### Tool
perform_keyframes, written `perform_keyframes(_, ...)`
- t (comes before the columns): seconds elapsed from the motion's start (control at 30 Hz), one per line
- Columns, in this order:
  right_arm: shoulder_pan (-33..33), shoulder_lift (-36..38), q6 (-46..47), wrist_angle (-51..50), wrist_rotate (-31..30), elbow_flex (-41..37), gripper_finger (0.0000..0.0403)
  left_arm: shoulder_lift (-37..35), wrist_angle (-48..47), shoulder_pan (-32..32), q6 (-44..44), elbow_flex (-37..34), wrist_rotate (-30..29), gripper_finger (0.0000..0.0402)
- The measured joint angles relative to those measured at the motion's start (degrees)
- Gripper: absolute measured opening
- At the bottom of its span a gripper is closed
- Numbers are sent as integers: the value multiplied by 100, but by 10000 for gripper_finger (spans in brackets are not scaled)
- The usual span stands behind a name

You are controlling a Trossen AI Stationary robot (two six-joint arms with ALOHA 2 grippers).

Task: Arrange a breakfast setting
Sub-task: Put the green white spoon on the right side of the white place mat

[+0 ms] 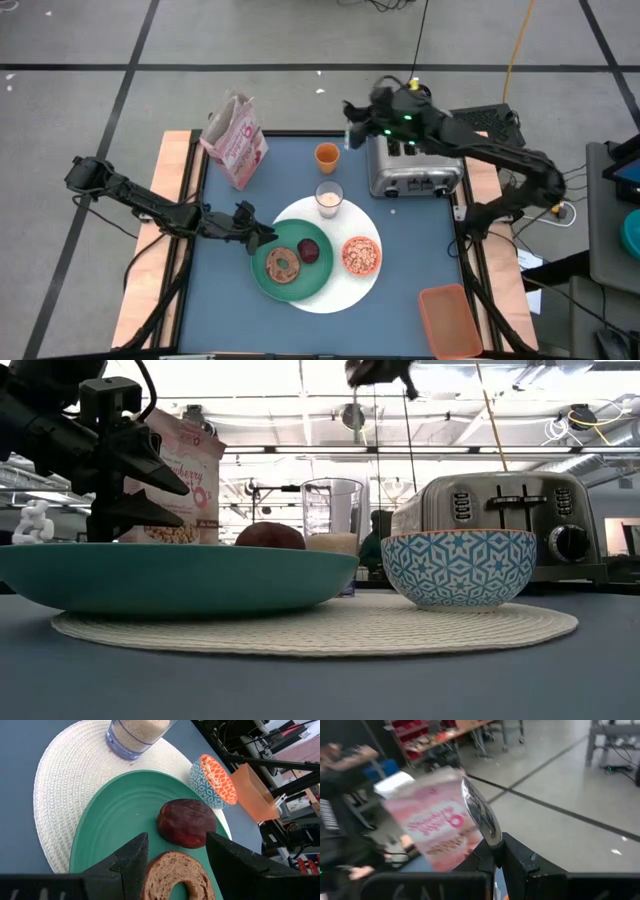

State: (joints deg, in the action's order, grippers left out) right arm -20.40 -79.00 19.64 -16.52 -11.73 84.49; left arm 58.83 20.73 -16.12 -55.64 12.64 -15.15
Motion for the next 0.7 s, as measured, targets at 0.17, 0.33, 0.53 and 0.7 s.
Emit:
perform_keyframes(0.17,299,698,63,-368,2,-1,13,-1,1,1,-1,0,1,202)
perform_keyframes(0.33,620,1250,390,-1073,0,0,13,-2,2,1,-5,0,1,202)
perform_keyframes(0.53,1142,1543,943,-2011,-11,0,13,-1,2,2,-9,1,0,202)
perform_keyframes(0.7,1692,1572,1445,-2058,-34,-258,13,0,4,2,-9,0,1,202)
